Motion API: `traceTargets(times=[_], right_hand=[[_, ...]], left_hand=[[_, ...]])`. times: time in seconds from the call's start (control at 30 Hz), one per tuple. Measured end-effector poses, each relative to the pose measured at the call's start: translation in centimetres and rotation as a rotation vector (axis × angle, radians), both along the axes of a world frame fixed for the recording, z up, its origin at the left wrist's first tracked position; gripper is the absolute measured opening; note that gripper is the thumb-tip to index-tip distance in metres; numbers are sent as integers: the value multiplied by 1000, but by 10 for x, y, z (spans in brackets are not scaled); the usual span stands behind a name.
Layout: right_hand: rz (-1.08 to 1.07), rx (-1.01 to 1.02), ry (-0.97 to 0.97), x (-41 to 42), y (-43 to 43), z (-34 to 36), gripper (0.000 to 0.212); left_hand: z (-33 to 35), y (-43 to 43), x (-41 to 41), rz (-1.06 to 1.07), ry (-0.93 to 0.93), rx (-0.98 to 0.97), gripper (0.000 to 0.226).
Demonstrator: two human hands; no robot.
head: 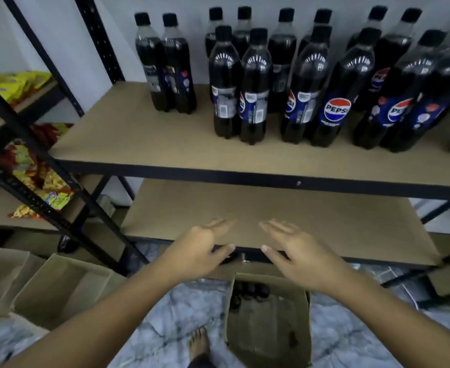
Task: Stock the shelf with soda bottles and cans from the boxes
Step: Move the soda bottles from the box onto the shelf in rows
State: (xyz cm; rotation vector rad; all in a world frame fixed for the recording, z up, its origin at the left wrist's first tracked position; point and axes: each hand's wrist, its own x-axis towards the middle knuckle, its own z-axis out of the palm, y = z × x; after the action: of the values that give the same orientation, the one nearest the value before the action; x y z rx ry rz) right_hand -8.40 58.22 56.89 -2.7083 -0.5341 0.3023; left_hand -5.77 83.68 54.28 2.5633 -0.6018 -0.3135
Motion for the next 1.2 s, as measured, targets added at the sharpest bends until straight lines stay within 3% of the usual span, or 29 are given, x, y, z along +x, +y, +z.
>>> traceTargets(times=[0.3,0.57,0.7,0.83,0.97,1.2], right_hand=[[57,-73,321,-66,-82,-127,59],[-131,-13,503,-75,-75,-223,56],[-304,14,593,-57,-63,-329,56],[-409,50,621,-35,-57,-466,56],[-498,143,571,-9,-58,-591,57],[-538,136,492,35,-57,-690,67]], left_hand=[[-106,-73,-92,132,331,93,57],[-199,-88,-90,190,547,76,57],[-302,-92,-65,316,639,43,58],[-442,-98,-50,579,690,-77,57],[-567,-103,-51,669,610,-115,64],[-671,-112,-48,828,548,-232,73]])
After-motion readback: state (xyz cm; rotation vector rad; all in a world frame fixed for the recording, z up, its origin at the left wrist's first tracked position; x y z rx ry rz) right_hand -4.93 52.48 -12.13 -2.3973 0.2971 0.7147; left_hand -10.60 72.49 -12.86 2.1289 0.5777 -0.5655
